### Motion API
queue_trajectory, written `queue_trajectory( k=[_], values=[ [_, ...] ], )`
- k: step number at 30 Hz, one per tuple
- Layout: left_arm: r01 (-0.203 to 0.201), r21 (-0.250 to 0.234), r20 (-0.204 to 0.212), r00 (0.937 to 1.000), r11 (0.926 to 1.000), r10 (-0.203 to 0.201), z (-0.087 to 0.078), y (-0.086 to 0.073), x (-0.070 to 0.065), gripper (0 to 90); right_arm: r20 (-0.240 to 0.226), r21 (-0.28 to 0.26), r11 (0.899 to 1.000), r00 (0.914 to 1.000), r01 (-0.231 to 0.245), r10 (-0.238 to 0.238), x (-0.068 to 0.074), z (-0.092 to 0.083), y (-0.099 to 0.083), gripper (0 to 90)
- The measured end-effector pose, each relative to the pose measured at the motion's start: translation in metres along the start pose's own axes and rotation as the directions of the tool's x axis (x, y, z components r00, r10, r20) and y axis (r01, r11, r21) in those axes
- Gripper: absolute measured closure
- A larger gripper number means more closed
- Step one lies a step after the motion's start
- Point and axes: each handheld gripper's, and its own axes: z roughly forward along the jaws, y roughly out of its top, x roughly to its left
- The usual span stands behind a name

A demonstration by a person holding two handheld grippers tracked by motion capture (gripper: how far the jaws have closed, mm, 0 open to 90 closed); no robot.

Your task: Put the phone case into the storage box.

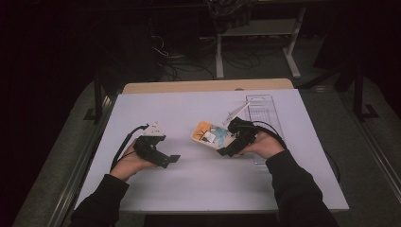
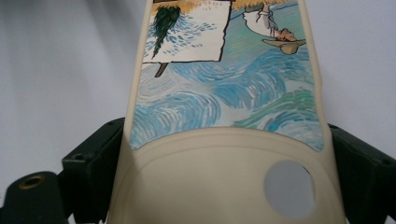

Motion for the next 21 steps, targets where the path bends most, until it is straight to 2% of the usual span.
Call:
queue_trajectory(
  k=[6, 12, 14, 15, 17, 18, 21],
  values=[
    [-0.016, 0.017, 0.007, 0.9998, 0.9997, 0.016, 0.004, 0.000, -0.002, 0.0, 0.004, -0.003, 1.000, 1.0000, -0.004, 0.004, -0.001, 0.000, 0.000, 9.6],
    [-0.041, 0.000, -0.008, 0.9991, 0.9991, 0.041, 0.005, 0.000, -0.006, 0.0, 0.004, -0.001, 1.000, 1.0000, -0.004, 0.004, 0.000, 0.000, 0.000, 9.6],
    [-0.038, -0.011, -0.011, 0.9992, 0.9992, 0.038, 0.005, 0.001, -0.007, 0.0, 0.003, -0.002, 1.000, 1.0000, -0.004, 0.004, 0.000, 0.000, 0.000, 9.6],
    [-0.059, -0.008, -0.016, 0.9981, 0.9982, 0.059, 0.005, 0.000, -0.007, 0.0, 0.004, -0.003, 1.000, 1.0000, -0.003, 0.003, -0.001, 0.000, 0.000, 9.6],
    [-0.059, -0.019, -0.017, 0.9981, 0.9981, 0.059, 0.005, 0.001, -0.008, 0.0, 0.004, -0.003, 1.000, 1.0000, -0.004, 0.004, -0.001, 0.000, 0.000, 9.7],
    [-0.078, -0.020, -0.023, 0.9967, 0.9968, 0.077, 0.004, 0.000, -0.008, 0.0, 0.006, -0.003, 1.000, 1.0000, -0.005, 0.005, -0.001, 0.000, 0.000, 9.7],
    [-0.085, -0.028, -0.026, 0.9961, 0.9960, 0.084, 0.004, 0.001, -0.011, 0.0, 0.005, -0.004, 1.000, 1.0000, -0.006, 0.006, -0.002, 0.000, 0.000, 9.7]
  ],
)
